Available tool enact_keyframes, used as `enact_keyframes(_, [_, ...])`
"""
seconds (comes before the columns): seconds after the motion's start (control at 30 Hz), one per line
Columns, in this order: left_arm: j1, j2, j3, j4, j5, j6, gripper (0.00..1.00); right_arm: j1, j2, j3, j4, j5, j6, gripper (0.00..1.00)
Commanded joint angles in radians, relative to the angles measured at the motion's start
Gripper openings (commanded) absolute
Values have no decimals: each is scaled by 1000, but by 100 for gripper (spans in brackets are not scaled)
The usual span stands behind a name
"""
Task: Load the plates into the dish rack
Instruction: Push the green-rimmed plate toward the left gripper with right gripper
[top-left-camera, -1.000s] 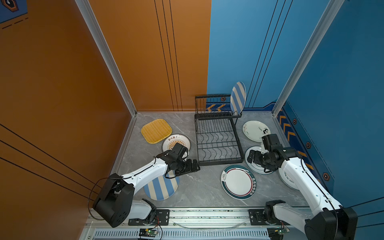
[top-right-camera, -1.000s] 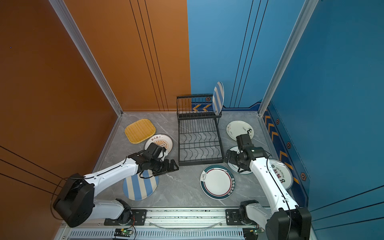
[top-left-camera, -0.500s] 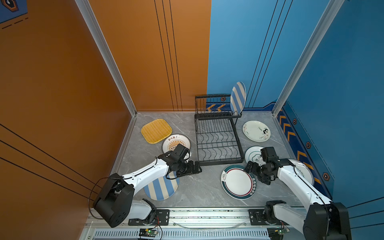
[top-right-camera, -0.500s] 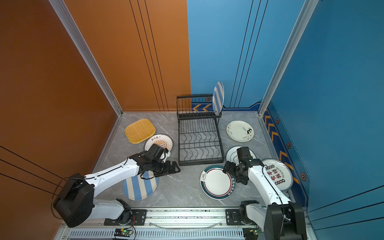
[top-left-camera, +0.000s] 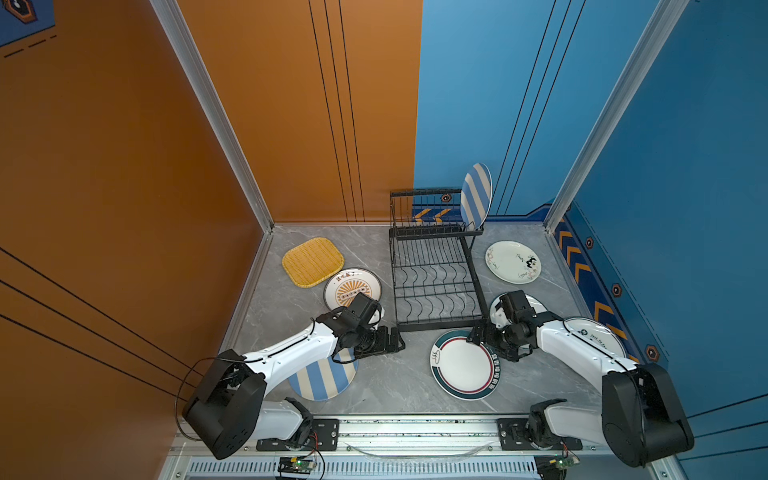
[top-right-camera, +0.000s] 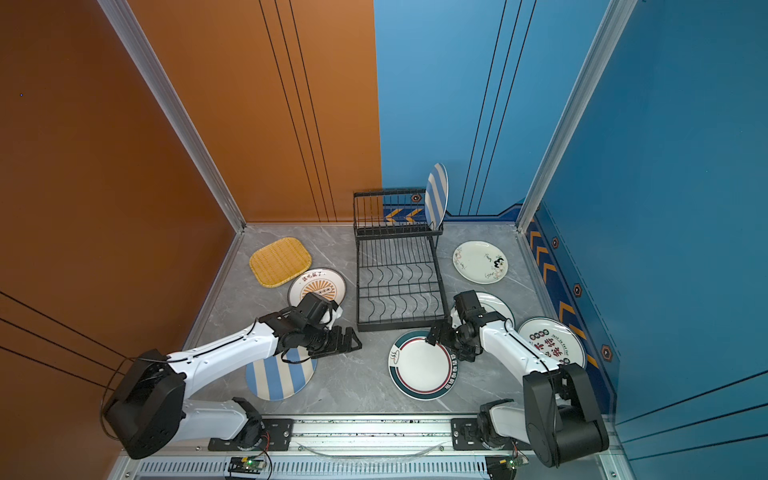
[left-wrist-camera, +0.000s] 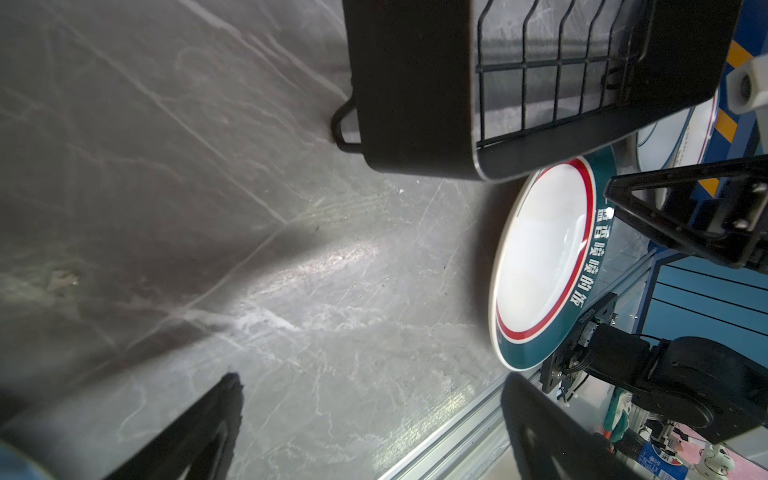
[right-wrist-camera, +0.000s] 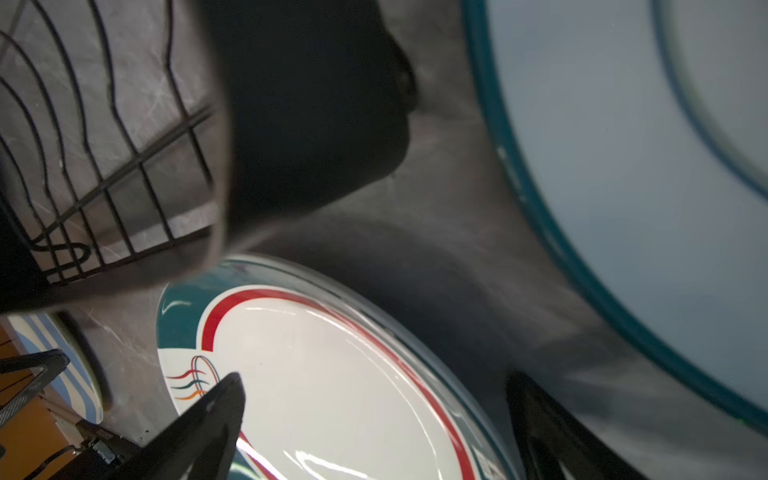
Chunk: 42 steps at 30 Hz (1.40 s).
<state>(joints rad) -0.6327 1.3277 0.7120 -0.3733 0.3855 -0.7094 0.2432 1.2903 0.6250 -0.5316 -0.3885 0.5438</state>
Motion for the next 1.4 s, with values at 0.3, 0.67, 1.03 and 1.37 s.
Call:
enact_keyframes(0.3, [-28, -39, -31, 7, -28, -39, 98, 128, 88, 9, 90, -147, -15, 91])
enact_keyframes(0.67, [-45, -30, -32, 7, -27, -50, 98, -28, -81, -90, -8, -214, 0, 71])
enact_keyframes(1.03, [-53, -20, -23, 6, -28, -50, 98, 88, -138, -175, 50, -183, 79, 61])
enact_keyframes(1.37, [-55, -32, -32, 6, -24, -53, 97, 123, -76, -237, 190, -172, 87, 40])
